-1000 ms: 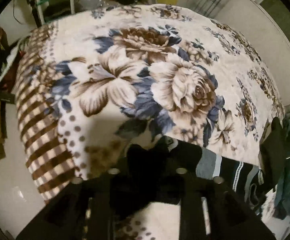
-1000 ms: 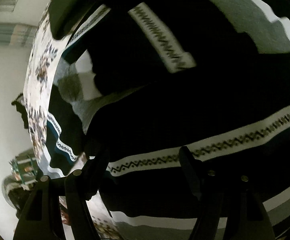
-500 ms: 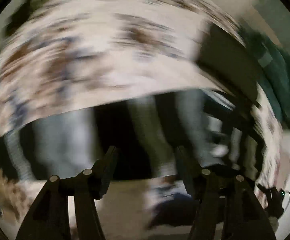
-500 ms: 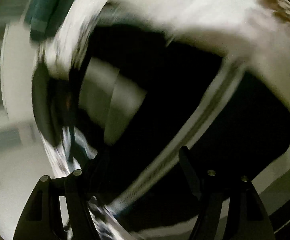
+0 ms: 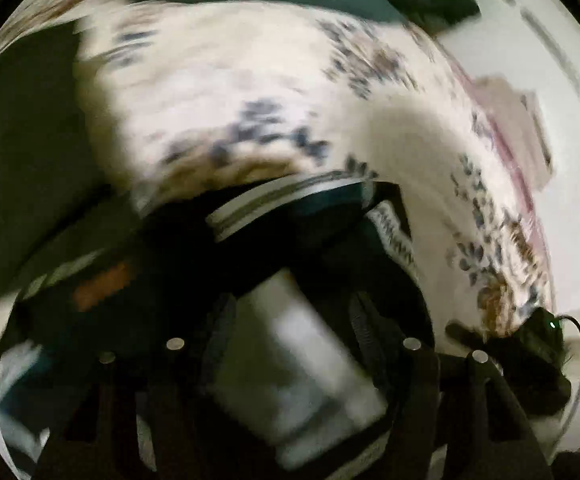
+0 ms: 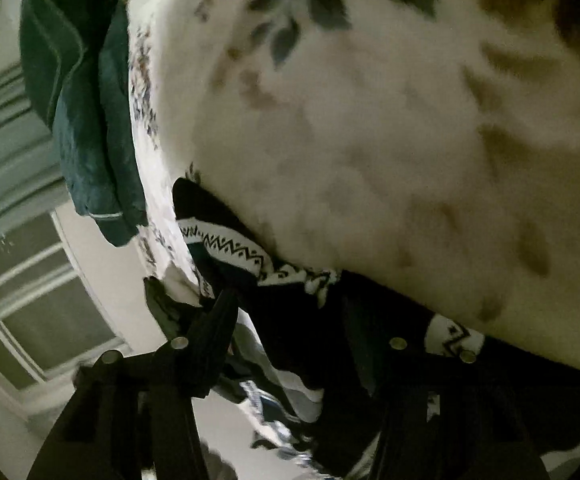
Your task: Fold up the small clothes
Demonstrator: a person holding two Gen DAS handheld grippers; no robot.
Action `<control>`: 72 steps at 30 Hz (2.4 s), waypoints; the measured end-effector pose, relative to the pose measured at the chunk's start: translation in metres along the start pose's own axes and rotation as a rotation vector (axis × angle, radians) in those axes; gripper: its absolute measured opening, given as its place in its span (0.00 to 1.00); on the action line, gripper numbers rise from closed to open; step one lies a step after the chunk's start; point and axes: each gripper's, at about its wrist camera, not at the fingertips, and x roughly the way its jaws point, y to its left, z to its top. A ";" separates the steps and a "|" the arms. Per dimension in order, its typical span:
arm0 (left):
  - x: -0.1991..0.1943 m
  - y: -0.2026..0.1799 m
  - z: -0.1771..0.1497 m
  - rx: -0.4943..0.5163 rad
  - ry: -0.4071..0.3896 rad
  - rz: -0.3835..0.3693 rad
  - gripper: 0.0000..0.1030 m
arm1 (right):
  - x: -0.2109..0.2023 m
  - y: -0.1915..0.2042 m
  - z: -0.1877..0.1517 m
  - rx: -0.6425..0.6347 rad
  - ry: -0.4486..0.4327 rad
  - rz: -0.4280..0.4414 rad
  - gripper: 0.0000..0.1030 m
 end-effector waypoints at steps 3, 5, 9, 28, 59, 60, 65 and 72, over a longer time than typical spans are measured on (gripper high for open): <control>0.038 -0.027 0.028 0.076 0.057 0.012 0.55 | 0.011 -0.006 0.000 0.023 0.001 -0.001 0.27; 0.057 -0.040 0.040 0.114 0.089 0.014 0.53 | 0.006 -0.012 0.002 0.025 0.006 0.011 0.24; 0.068 -0.054 0.045 0.186 0.066 -0.006 0.02 | 0.007 -0.018 0.003 0.025 -0.002 0.004 0.07; 0.060 -0.039 0.055 0.112 0.059 -0.109 0.02 | 0.021 0.053 0.015 -0.210 0.082 -0.285 0.66; -0.133 0.175 -0.268 -0.869 -0.383 -0.082 0.74 | 0.042 0.084 -0.135 -0.830 0.295 -0.696 0.74; -0.144 0.181 -0.291 -0.906 -0.402 -0.037 0.74 | 0.052 0.089 -0.147 -0.854 0.317 -0.694 0.74; -0.185 0.213 -0.421 -1.106 -0.434 0.188 0.74 | 0.103 0.113 -0.208 -0.955 0.394 -0.671 0.74; -0.184 0.246 -0.595 -1.606 -0.567 0.070 0.74 | 0.148 0.102 -0.251 -1.027 0.335 -0.733 0.74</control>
